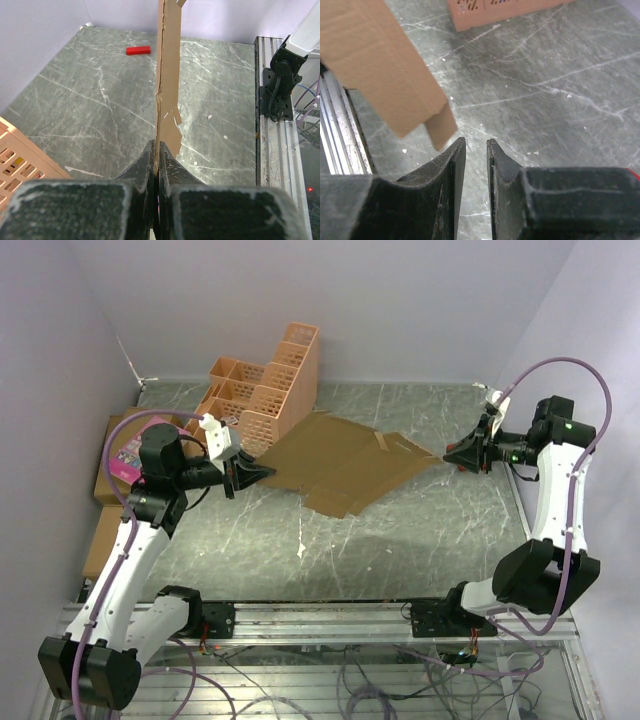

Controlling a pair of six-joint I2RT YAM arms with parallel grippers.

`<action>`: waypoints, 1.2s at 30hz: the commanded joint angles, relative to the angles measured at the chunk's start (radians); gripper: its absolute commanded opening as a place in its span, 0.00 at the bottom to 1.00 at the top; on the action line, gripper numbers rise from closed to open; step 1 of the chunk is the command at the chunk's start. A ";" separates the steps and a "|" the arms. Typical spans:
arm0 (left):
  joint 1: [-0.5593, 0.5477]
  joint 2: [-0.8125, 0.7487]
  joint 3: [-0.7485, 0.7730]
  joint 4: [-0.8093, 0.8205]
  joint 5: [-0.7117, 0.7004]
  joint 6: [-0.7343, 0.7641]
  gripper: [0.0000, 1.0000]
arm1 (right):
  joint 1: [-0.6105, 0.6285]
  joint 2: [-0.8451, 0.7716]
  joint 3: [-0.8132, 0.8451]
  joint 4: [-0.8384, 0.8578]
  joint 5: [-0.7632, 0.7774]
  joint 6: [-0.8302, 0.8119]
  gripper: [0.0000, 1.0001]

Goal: Fold the paper box

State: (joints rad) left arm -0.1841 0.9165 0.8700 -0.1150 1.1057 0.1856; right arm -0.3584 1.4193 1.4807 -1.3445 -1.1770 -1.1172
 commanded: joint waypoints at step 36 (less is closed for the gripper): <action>0.026 0.015 0.015 0.133 0.177 -0.074 0.07 | 0.082 -0.044 -0.063 0.068 -0.107 0.036 0.40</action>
State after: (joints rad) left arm -0.1699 0.9279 0.8700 -0.0368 1.2133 0.1272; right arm -0.2802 1.3884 1.4166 -1.3327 -1.2541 -1.1034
